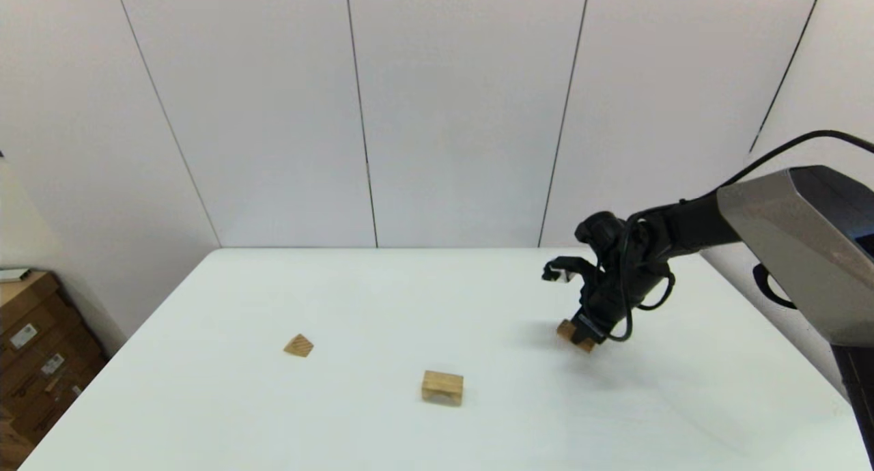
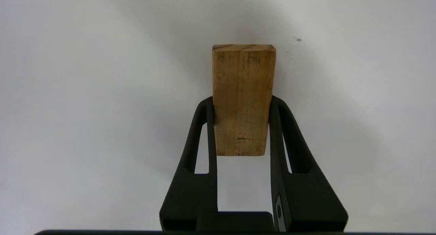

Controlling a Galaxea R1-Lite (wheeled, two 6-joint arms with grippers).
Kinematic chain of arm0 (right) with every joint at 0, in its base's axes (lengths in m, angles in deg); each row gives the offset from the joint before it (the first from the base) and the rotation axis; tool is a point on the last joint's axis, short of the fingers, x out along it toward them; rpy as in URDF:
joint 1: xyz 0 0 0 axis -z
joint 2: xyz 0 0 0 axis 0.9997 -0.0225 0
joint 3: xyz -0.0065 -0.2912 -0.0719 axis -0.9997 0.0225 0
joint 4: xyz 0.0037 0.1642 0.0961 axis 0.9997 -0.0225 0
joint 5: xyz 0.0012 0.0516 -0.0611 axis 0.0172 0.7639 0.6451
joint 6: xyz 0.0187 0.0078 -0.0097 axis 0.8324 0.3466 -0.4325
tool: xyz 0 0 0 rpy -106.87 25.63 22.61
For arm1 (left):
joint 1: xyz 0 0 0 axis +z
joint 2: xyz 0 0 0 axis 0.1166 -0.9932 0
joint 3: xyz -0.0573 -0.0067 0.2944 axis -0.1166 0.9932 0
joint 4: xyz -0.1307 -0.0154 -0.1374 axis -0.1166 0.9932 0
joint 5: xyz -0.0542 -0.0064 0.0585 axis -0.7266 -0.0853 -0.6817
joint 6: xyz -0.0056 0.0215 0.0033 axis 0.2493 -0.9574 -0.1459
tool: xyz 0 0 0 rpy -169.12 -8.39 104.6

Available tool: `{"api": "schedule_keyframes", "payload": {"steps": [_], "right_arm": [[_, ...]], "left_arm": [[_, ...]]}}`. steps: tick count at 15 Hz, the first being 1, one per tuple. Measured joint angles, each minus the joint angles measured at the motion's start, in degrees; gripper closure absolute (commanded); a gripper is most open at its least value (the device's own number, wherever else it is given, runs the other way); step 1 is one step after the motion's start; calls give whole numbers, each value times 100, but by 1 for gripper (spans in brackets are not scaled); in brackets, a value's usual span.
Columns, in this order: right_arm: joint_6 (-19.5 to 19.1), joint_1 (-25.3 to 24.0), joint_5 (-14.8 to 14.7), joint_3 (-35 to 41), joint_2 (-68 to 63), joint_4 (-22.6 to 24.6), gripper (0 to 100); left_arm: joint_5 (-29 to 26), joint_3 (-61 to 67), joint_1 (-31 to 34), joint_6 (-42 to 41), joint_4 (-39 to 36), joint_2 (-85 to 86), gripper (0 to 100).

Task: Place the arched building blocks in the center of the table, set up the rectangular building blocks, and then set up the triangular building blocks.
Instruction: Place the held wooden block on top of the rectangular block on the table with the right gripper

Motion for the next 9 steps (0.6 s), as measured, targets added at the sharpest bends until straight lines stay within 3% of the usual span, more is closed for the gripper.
{"api": "schedule_keyframes", "payload": {"steps": [4, 9], "right_arm": [[-2, -168, 55, 35, 711, -236, 100], [-140, -985, 85, 39, 1499, -998, 100]], "left_arm": [[0, 0, 0, 0, 2, 0, 0], [2, 0, -2, 22, 0, 0, 0]]}}
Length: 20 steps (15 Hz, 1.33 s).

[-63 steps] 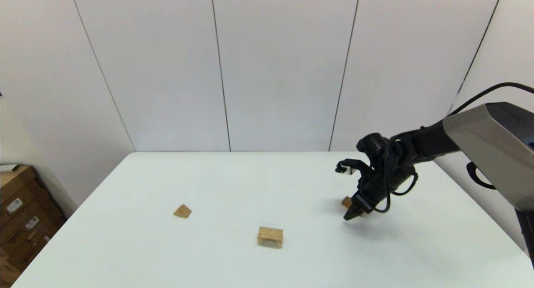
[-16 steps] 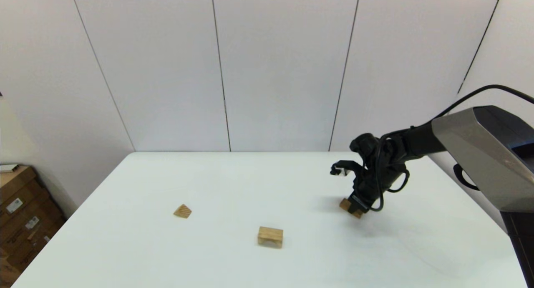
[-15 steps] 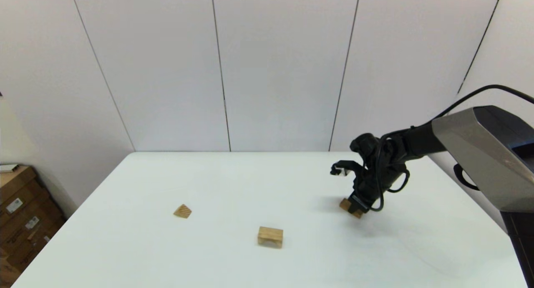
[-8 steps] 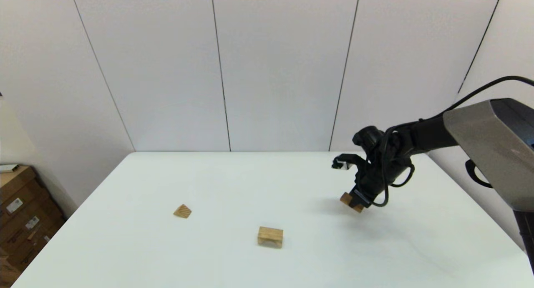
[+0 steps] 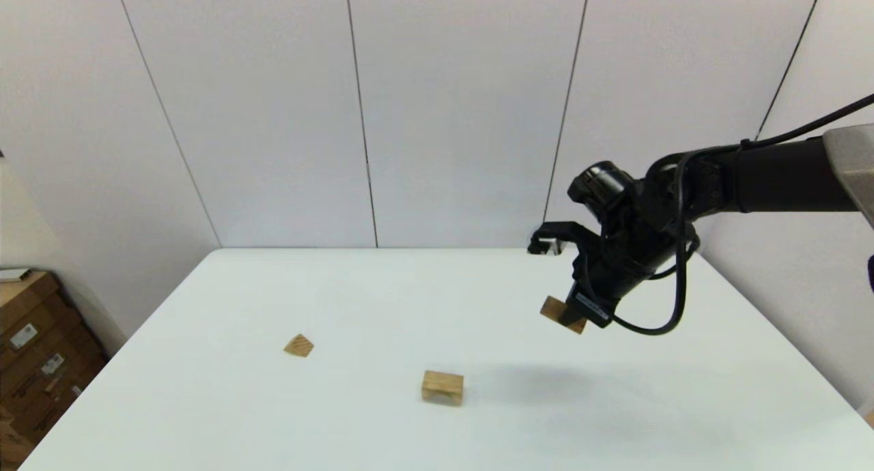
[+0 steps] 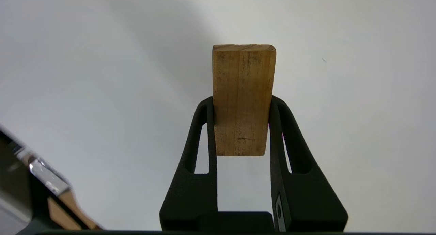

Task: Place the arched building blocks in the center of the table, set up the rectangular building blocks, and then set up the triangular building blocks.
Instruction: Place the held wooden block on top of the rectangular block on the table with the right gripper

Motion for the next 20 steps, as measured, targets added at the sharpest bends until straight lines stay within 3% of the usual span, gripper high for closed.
{"api": "schedule_keyframes", "payload": {"steps": [5, 10, 12, 17, 20], "right_arm": [[-318, -1119, -59, -260, 146, -460, 100], [-356, -2011, -67, -1112, -299, -1003, 100], [-441, -2208, -61, -1417, -549, -1264, 100], [-858, -2405, -78, -1775, -1095, -1342, 100], [-841, -2427, -91, -1797, -1300, -1349, 100]], "left_arm": [[0, 0, 2, -2, 2, 0, 0], [-2, 0, 0, -2, 0, 0, 0], [-2, 0, 0, -2, 2, 0, 0], [-2, 0, 0, 0, 0, 0, 0], [-2, 0, 2, -2, 2, 0, 0]]}}
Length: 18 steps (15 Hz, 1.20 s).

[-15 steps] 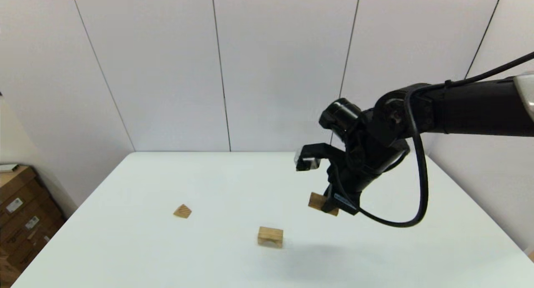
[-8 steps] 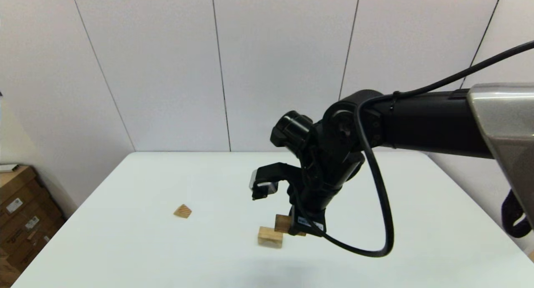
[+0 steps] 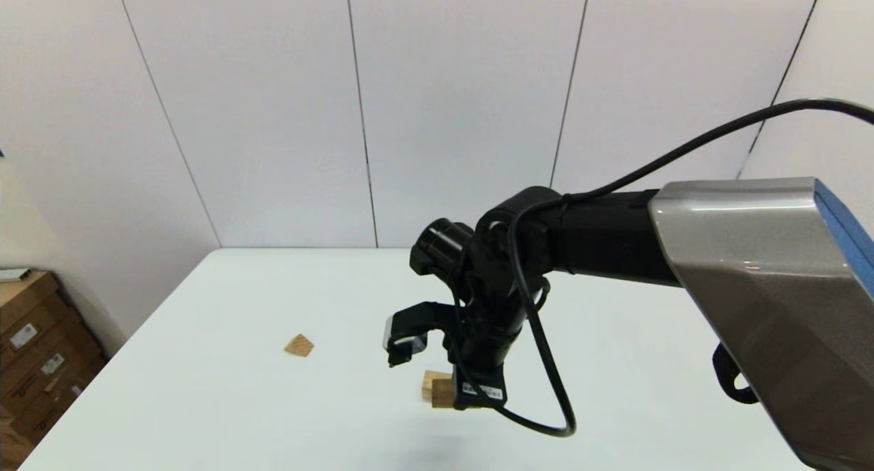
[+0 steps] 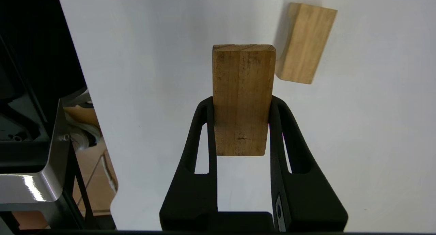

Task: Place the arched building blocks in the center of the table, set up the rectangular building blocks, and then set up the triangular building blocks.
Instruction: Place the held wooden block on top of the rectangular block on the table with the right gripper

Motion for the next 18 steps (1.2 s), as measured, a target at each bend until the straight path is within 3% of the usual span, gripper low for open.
{"api": "schedule_keyframes", "payload": {"steps": [4, 11, 18], "right_arm": [[182, 11, -121, -22, -250, 60, 100], [1083, 11, -60, -28, -440, 490, 100], [1108, 24, -68, -30, -534, 885, 100]], "left_arm": [[0, 0, -2, 0, 0, 0, 0], [-2, 0, -4, 2, 0, 0, 0], [-2, 0, -2, 0, 0, 0, 0]]}}
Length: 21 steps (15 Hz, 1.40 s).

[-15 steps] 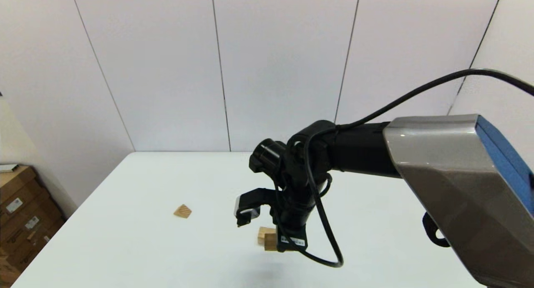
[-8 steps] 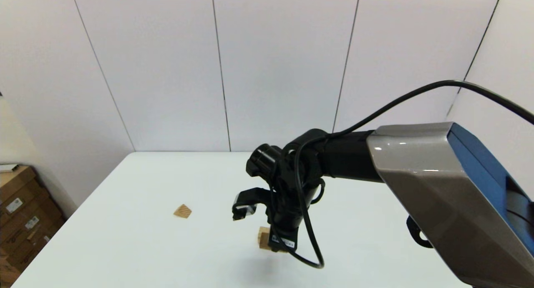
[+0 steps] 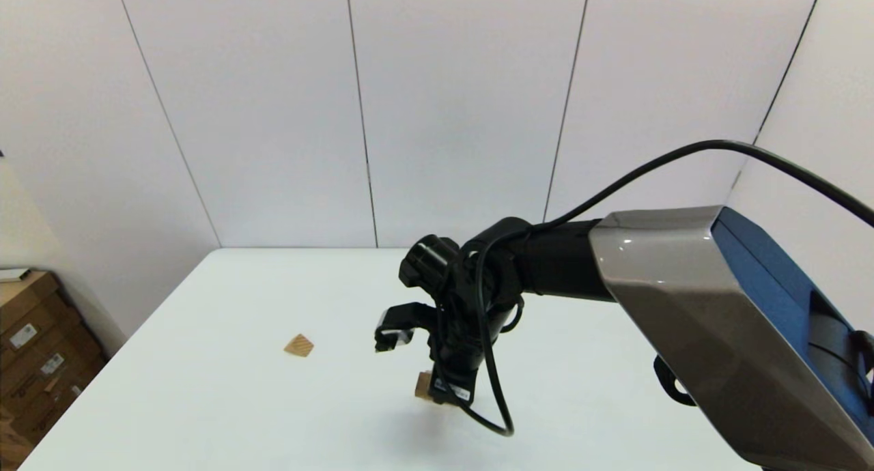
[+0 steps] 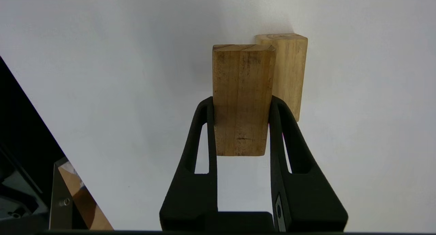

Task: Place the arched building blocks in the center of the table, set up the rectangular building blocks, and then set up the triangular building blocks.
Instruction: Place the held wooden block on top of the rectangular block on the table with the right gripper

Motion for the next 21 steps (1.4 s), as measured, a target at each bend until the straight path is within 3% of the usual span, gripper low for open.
{"api": "schedule_keyframes", "payload": {"steps": [12, 21], "right_arm": [[-127, 135, -50, 0, -174, 366, 100], [-282, 212, -77, 0, -212, 350, 100]], "left_arm": [[2, 0, 0, 2, 0, 0, 0], [2, 0, 0, 0, 0, 0, 0]]}}
